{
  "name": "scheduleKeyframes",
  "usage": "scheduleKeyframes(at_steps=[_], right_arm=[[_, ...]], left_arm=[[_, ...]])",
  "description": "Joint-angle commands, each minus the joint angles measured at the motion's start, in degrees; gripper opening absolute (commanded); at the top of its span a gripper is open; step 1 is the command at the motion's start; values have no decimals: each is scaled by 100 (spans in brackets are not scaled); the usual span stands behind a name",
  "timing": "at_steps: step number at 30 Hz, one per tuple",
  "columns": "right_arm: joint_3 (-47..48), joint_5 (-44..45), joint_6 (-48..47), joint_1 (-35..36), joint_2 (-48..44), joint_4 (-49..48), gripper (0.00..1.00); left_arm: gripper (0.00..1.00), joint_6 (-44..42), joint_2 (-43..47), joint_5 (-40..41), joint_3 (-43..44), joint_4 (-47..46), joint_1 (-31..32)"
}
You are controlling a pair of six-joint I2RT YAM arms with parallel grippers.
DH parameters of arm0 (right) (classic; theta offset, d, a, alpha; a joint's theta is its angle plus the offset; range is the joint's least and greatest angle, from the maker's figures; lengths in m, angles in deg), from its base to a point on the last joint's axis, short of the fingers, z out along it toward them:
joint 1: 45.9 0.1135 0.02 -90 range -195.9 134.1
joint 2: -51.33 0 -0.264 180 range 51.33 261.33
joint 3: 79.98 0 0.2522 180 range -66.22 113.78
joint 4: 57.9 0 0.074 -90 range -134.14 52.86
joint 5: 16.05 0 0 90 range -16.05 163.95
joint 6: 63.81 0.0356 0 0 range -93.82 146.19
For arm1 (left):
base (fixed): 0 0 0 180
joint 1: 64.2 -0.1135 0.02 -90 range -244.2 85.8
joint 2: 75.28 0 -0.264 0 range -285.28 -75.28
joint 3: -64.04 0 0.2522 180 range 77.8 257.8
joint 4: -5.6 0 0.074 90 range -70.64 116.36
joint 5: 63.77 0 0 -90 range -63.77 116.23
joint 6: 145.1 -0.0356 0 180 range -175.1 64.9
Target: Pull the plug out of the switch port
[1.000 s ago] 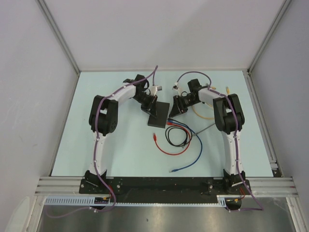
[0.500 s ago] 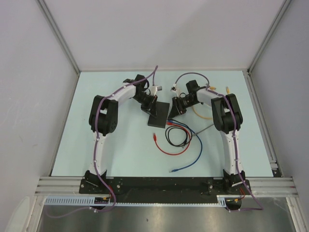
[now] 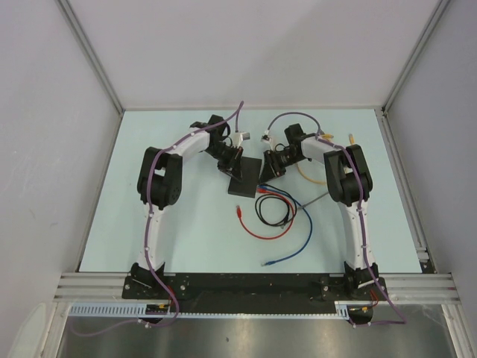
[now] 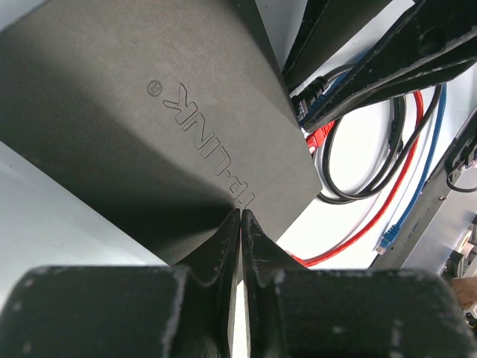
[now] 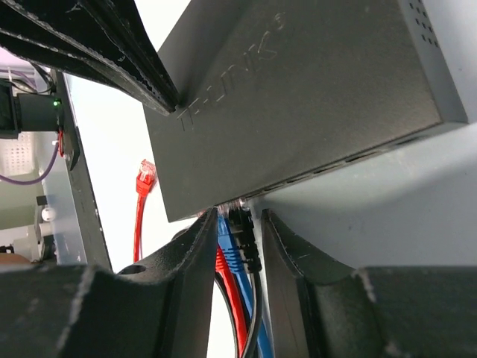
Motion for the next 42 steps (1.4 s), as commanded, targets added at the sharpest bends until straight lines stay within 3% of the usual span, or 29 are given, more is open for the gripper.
scheduleKeyframes(at_steps=[1,8,14,17,23,42], right_arm=[[184,227,-145,61,129,37,33],[149,454,-250,132,155,98,27],[131,587,-294,184,182,125,18],[324,631,-373,228,304,388,8],[333,649,-365,185,235,371,1],[61,675,-769,-97,-187,749,0]], left_arm=[[10,-78,-71,344,22,-42,21],[10,-69,-97,353,22,-51,30],[10,-60,-115,370,30,-51,30],[10,-60,-115,362,39,-51,30],[10,-60,-141,379,57,-51,30],[10,-43,-185,370,83,-86,39]])
